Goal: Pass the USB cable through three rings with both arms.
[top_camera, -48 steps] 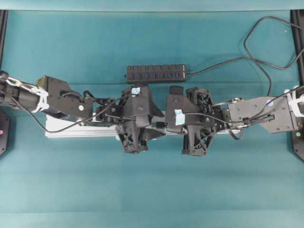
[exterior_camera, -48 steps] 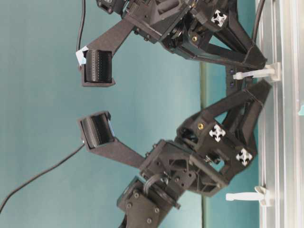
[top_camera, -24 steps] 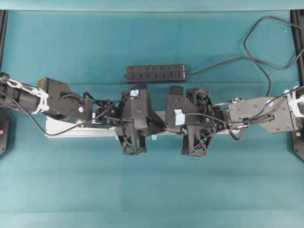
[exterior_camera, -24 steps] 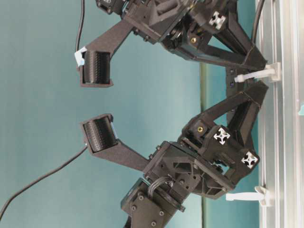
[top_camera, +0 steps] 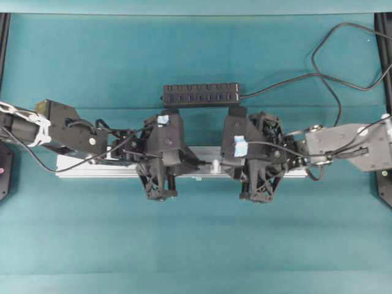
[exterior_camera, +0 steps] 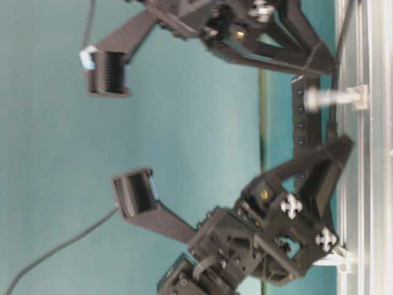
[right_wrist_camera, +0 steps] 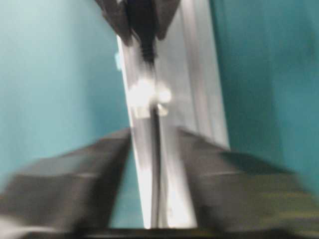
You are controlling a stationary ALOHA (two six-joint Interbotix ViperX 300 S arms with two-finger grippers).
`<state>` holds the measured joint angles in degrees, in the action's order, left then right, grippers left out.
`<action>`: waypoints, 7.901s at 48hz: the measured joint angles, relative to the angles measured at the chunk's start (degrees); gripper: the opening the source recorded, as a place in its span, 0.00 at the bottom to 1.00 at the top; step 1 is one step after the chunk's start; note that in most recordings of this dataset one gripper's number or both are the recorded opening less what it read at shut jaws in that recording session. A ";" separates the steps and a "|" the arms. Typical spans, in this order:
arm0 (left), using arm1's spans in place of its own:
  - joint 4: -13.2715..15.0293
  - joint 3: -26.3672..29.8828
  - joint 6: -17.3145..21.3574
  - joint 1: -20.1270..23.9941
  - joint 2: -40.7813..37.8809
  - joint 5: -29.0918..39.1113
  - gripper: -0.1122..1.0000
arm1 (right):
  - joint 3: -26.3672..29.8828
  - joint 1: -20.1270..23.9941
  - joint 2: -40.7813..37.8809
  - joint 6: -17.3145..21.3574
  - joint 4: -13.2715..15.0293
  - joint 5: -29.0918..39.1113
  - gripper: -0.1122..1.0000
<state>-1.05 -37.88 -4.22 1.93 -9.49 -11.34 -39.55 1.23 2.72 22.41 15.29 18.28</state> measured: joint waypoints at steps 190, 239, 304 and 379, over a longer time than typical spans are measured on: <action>0.00 -13.62 3.16 0.44 41.40 28.39 0.71 | 36.91 -2.72 -26.02 -6.68 -2.29 27.69 0.02; 0.00 -16.61 2.29 0.70 47.64 33.05 0.70 | 38.67 -3.78 -28.92 -13.71 -7.91 21.80 0.02; 0.00 -27.95 1.58 3.34 28.92 4.83 0.70 | 35.68 -3.60 -28.48 -14.06 -8.79 10.46 0.02; 0.00 -22.41 4.04 4.83 15.12 -6.94 0.36 | 33.40 -3.34 -27.77 -14.06 -8.79 4.22 0.02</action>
<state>-1.05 -60.29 -0.18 6.77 5.63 -18.28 -6.15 -2.11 -25.05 8.35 6.50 22.50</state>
